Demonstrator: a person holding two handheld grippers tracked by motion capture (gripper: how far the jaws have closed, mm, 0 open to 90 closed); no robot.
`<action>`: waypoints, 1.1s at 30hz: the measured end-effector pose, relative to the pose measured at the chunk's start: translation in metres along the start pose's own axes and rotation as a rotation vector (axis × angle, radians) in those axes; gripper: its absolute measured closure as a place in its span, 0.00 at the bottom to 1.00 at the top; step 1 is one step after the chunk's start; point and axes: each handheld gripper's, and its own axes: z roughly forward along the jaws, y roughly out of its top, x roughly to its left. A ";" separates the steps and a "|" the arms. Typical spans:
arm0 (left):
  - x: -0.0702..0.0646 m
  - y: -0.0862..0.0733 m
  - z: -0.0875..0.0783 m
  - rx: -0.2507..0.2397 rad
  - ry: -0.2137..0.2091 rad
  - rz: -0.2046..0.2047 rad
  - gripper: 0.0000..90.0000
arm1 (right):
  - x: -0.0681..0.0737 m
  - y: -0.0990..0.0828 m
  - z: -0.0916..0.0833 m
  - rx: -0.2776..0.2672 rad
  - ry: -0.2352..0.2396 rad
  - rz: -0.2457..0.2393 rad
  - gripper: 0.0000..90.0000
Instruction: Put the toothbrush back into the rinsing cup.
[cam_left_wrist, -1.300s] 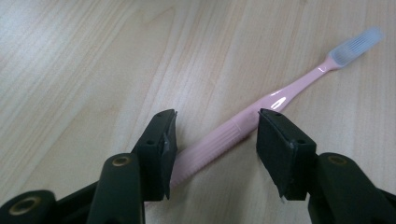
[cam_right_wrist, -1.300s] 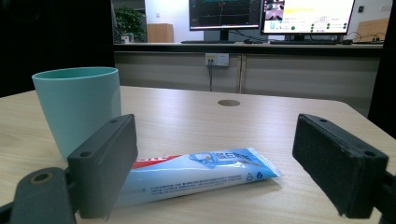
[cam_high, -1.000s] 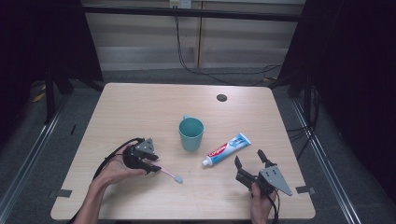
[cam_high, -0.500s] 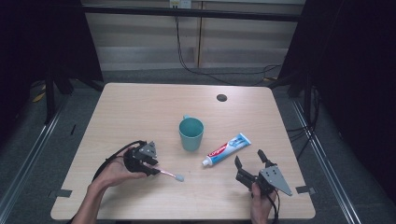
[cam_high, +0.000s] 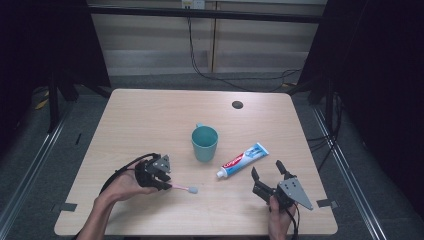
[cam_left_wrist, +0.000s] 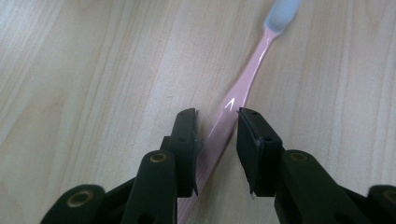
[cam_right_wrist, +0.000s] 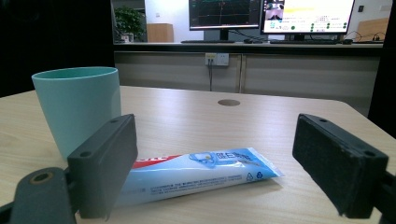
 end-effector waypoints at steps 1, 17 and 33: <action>-0.001 0.001 0.000 0.006 -0.001 0.003 0.76 | 0.000 0.000 0.000 0.000 0.000 0.000 0.15; -0.009 0.016 0.003 0.100 -0.021 0.078 0.82 | 0.000 0.000 0.000 -0.003 -0.001 0.004 0.15; -0.003 0.018 0.003 0.114 -0.072 0.045 0.87 | 0.000 0.000 0.000 -0.005 -0.001 0.003 0.15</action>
